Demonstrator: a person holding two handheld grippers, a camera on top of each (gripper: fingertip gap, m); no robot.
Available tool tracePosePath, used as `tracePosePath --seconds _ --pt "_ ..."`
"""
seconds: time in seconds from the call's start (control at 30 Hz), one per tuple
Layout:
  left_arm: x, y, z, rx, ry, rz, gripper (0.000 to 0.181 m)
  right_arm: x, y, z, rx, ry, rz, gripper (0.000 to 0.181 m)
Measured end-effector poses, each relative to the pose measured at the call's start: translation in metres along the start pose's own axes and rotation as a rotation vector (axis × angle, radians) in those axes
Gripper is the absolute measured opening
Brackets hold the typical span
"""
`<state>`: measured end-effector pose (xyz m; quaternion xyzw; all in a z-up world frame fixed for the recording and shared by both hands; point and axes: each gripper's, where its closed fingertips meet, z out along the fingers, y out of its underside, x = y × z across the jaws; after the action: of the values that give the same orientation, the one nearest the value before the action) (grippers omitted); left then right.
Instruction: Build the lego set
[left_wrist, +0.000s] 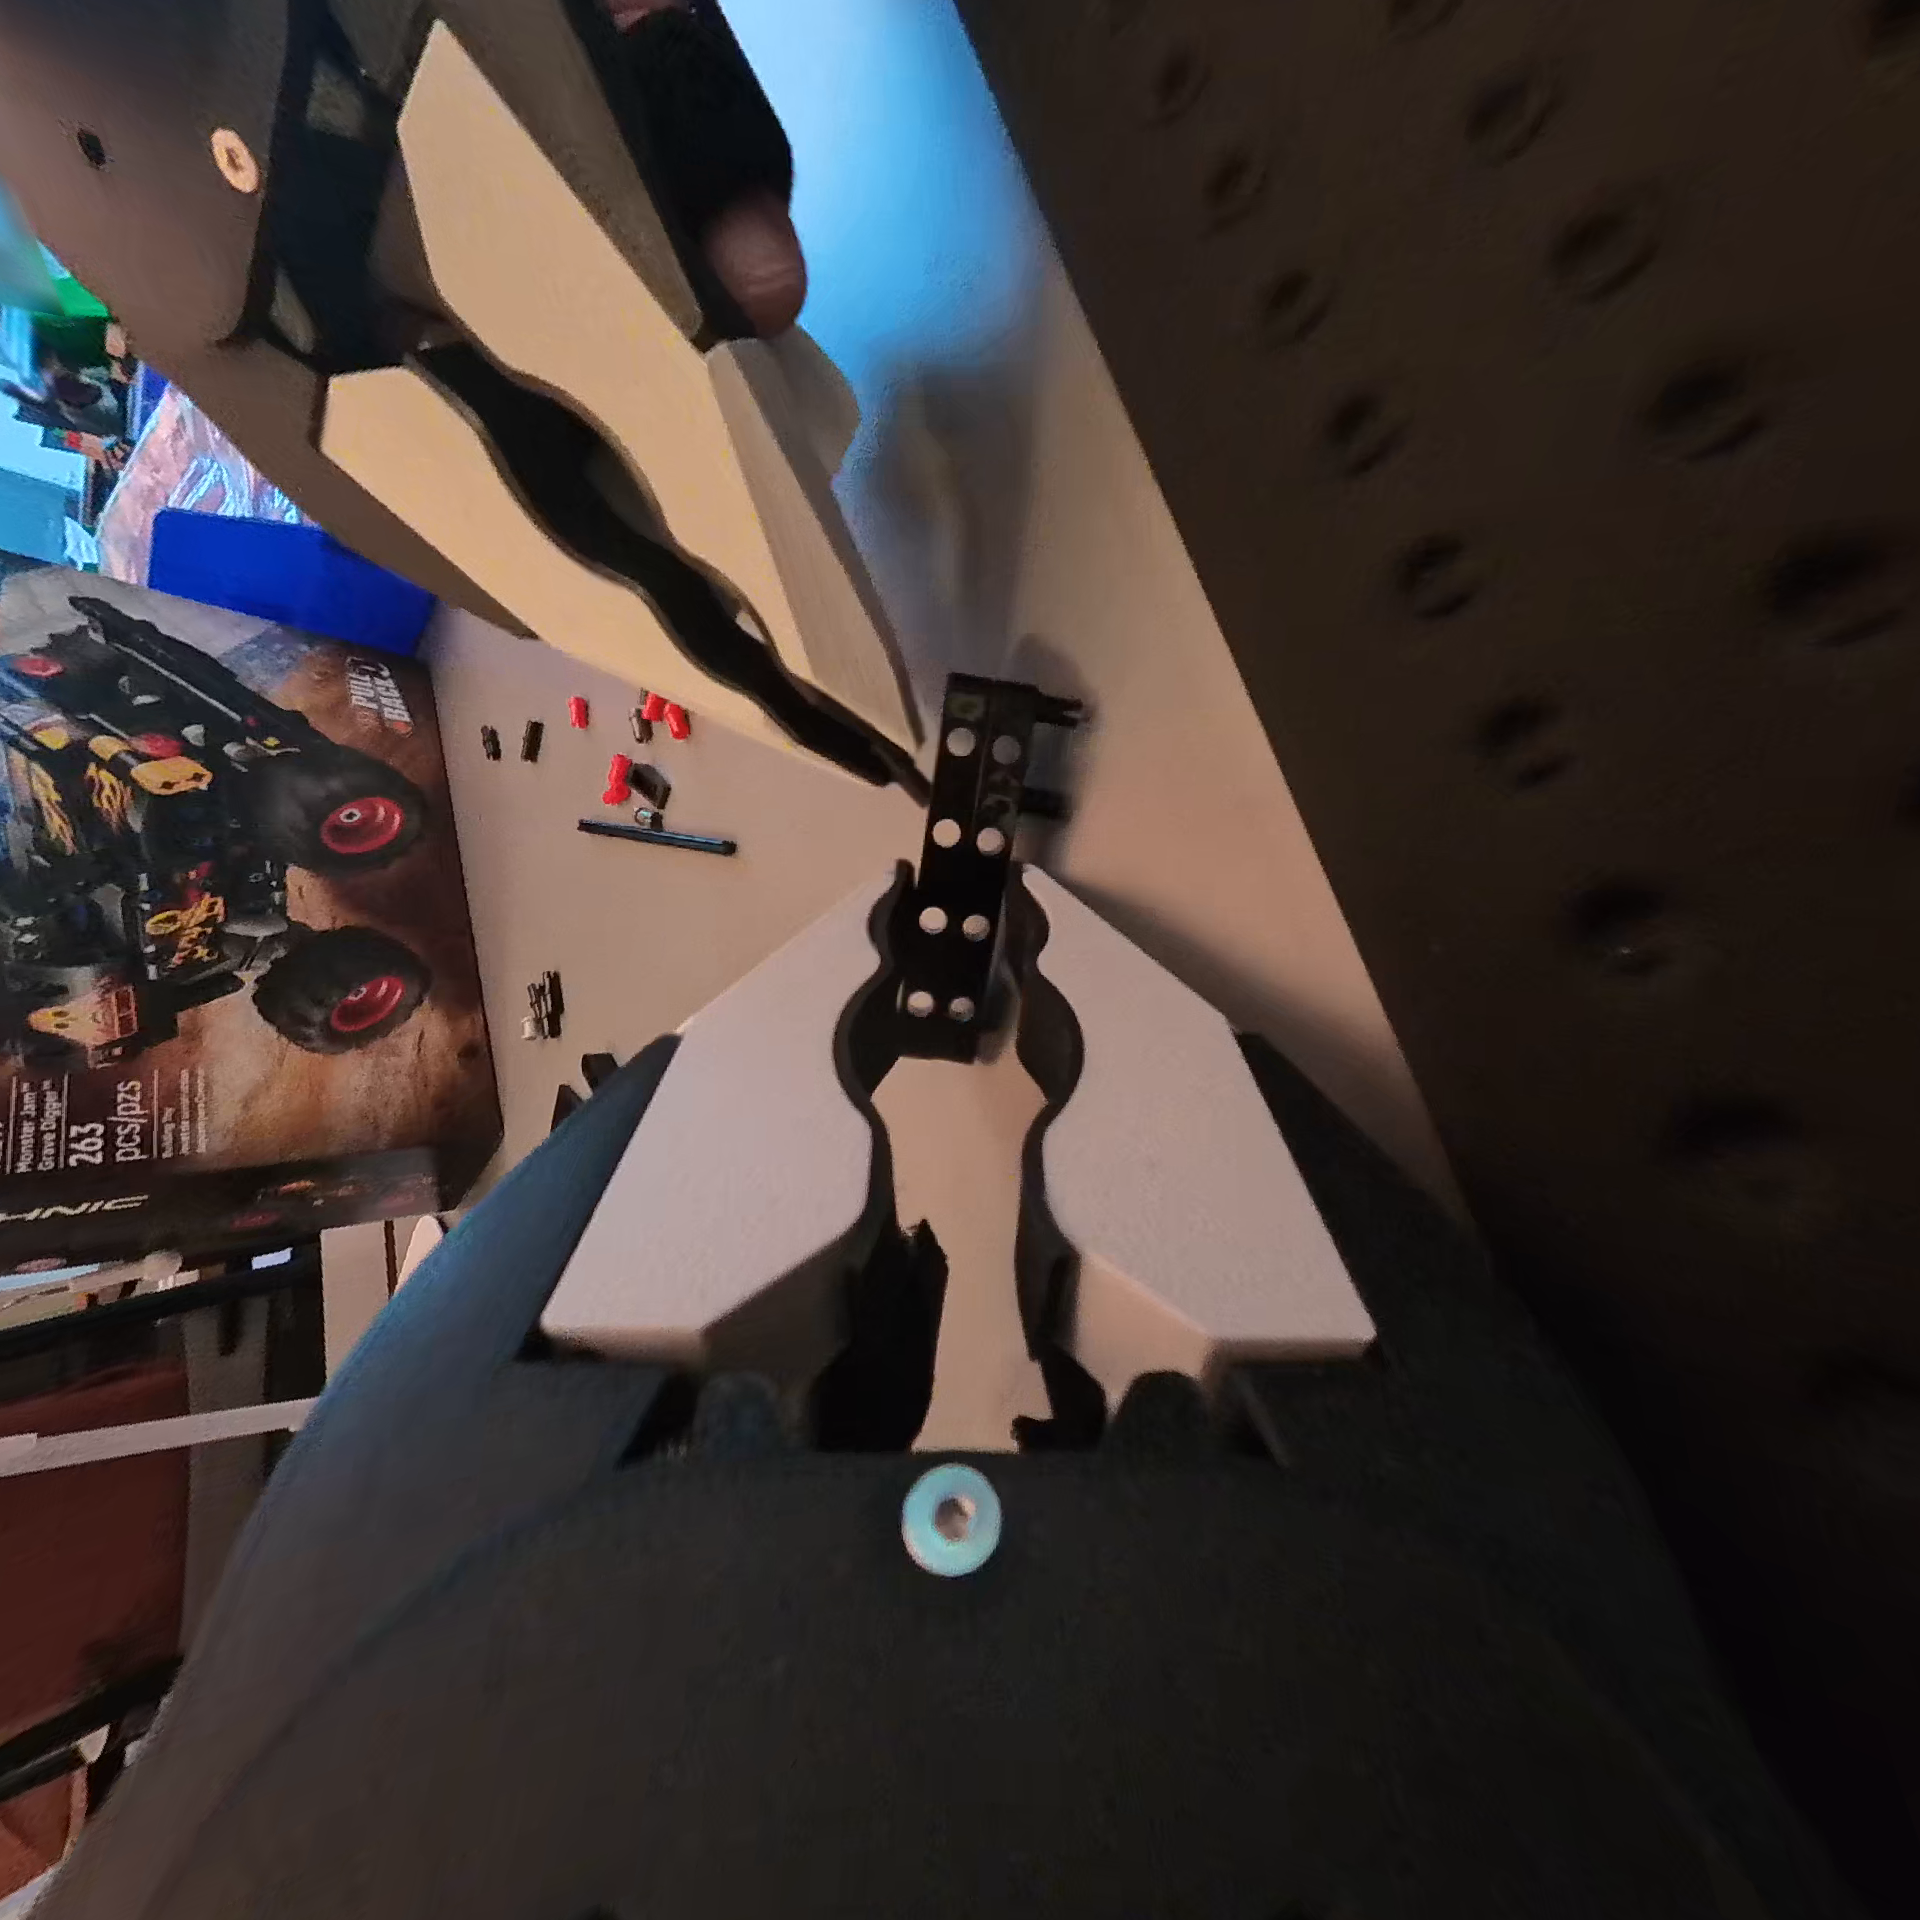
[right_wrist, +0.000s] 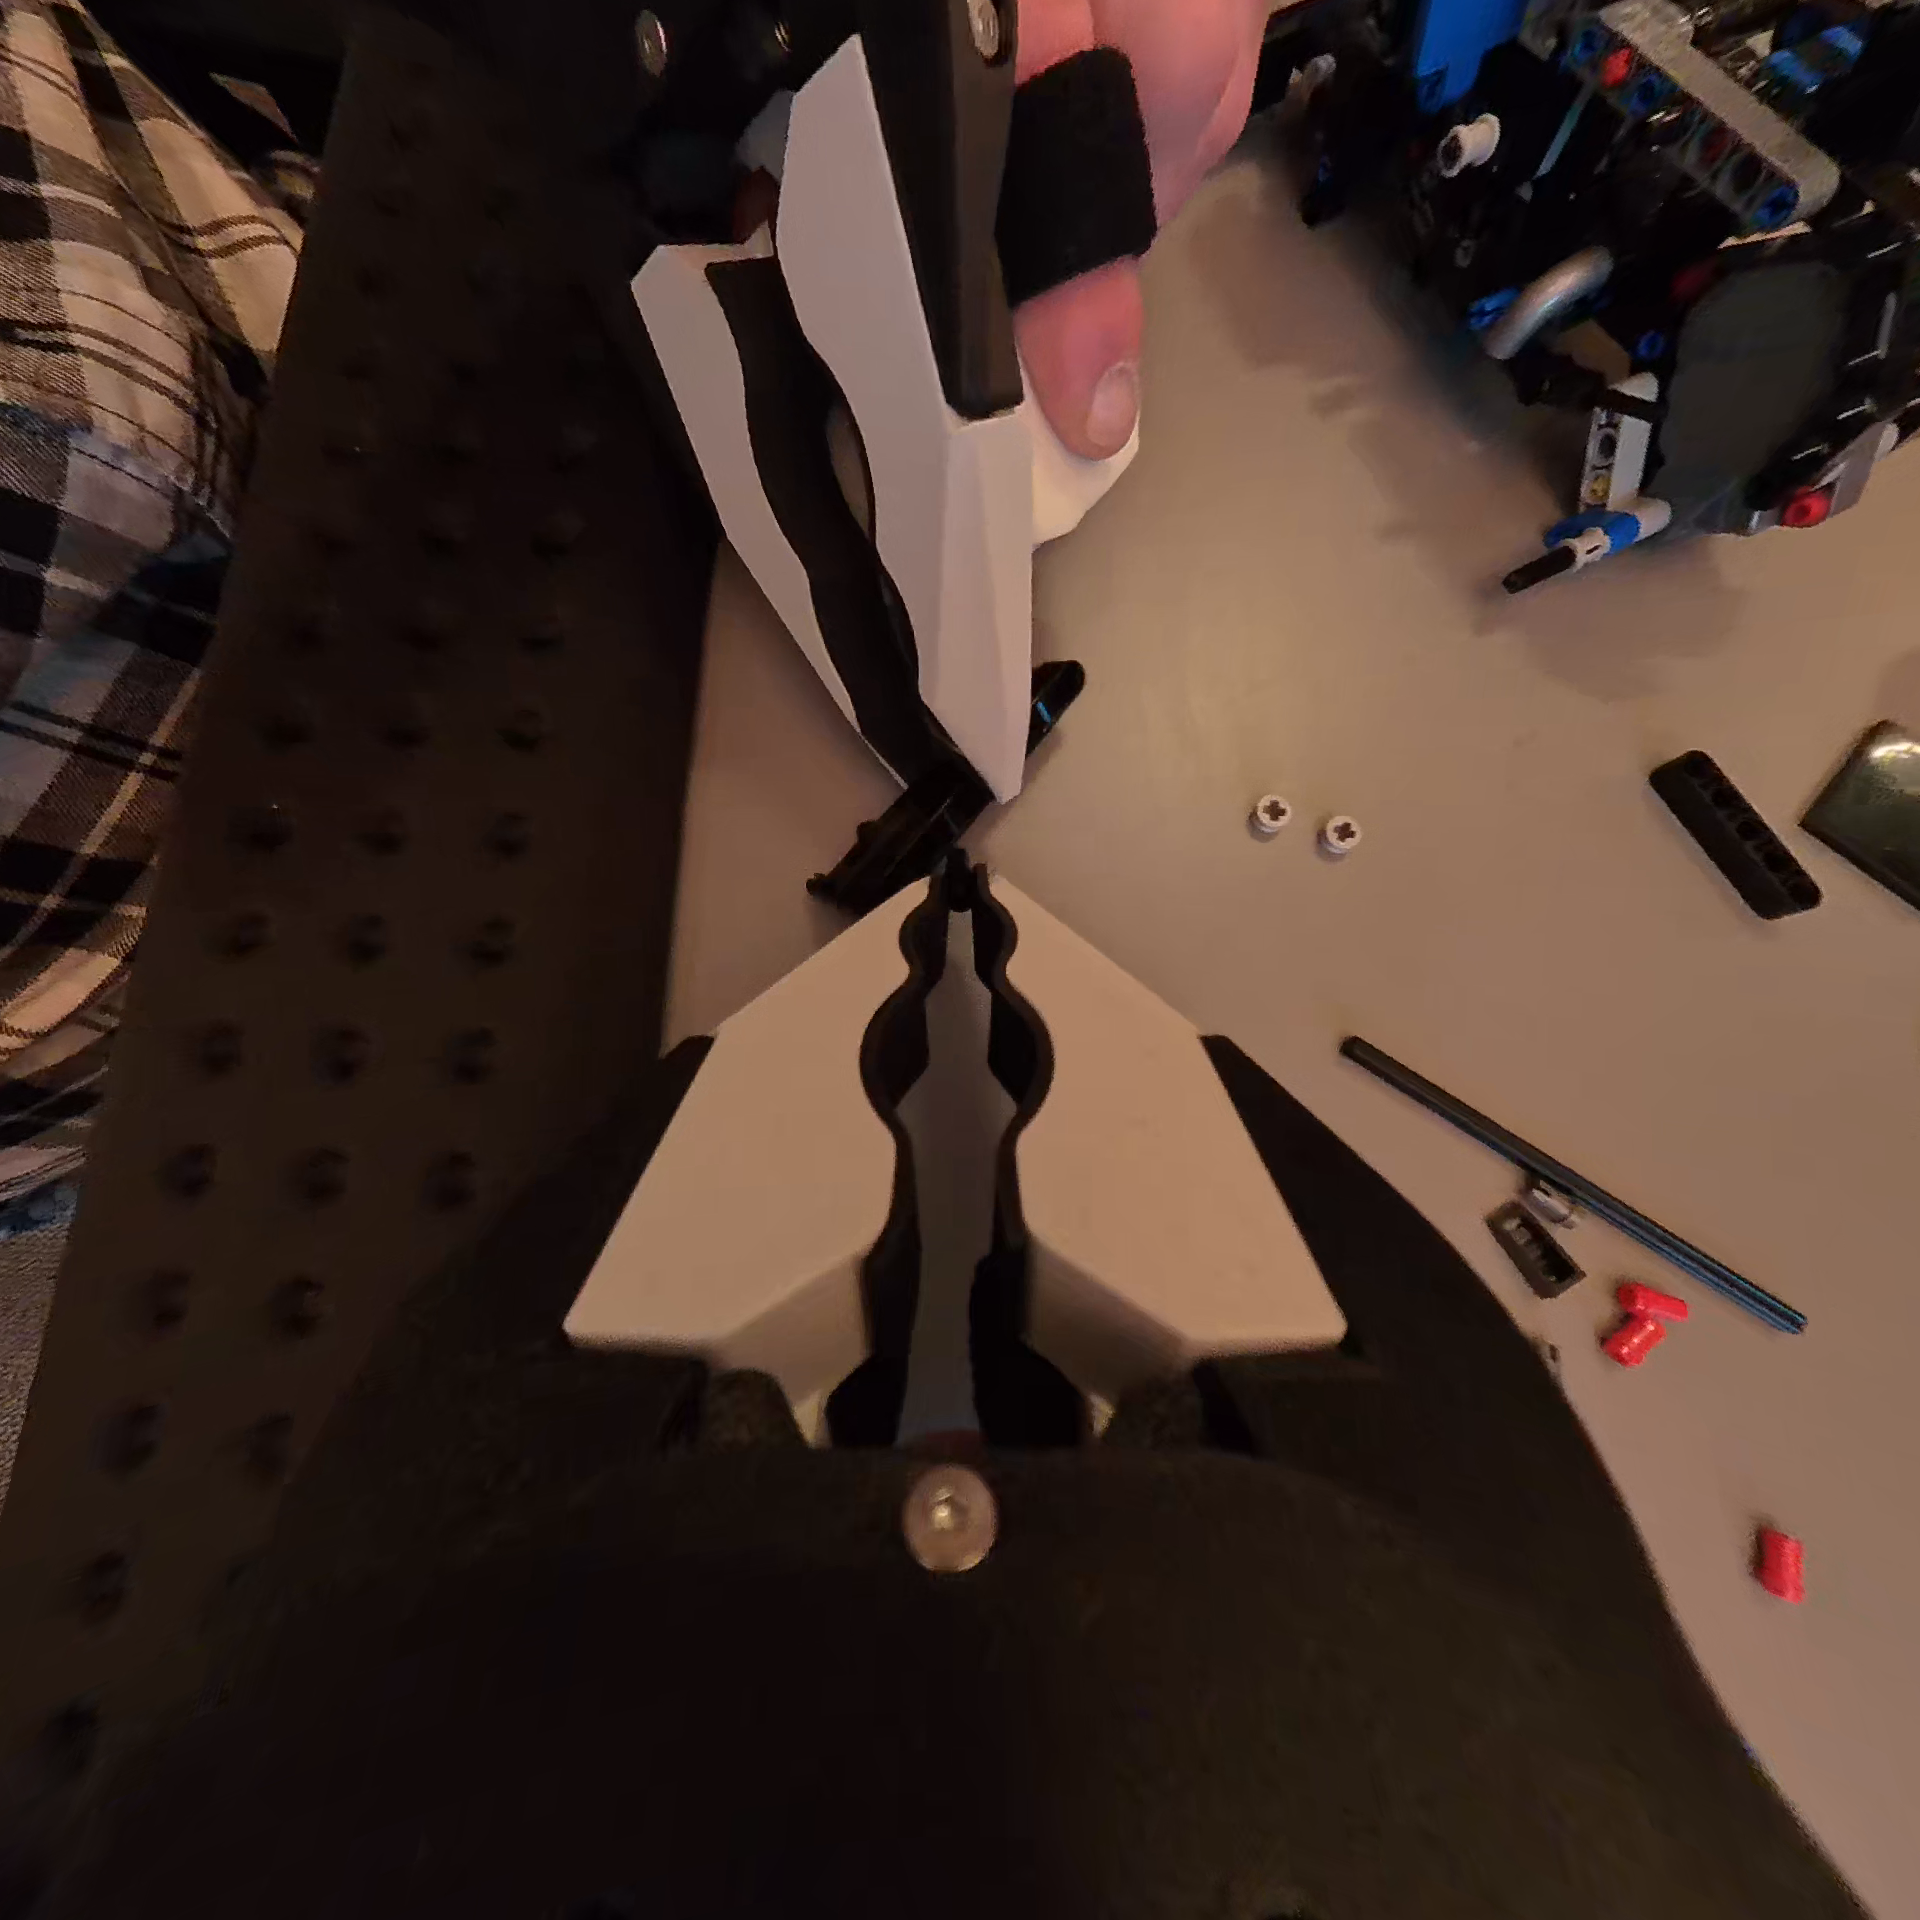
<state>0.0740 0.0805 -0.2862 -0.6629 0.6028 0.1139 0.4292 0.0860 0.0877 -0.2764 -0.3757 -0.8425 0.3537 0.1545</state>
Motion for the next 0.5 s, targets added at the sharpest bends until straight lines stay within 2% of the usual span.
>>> tracePosePath --seconds 0.27,0.5 --pt "0.0 -0.002 0.002 0.028 0.052 -0.004 0.014 -0.003 0.002 -0.003 -0.043 0.008 -0.074 0.002" --pt "0.006 -0.008 0.003 0.064 0.167 -0.048 0.015 -0.011 0.006 -0.003 -0.062 -0.045 -0.123 0.002"
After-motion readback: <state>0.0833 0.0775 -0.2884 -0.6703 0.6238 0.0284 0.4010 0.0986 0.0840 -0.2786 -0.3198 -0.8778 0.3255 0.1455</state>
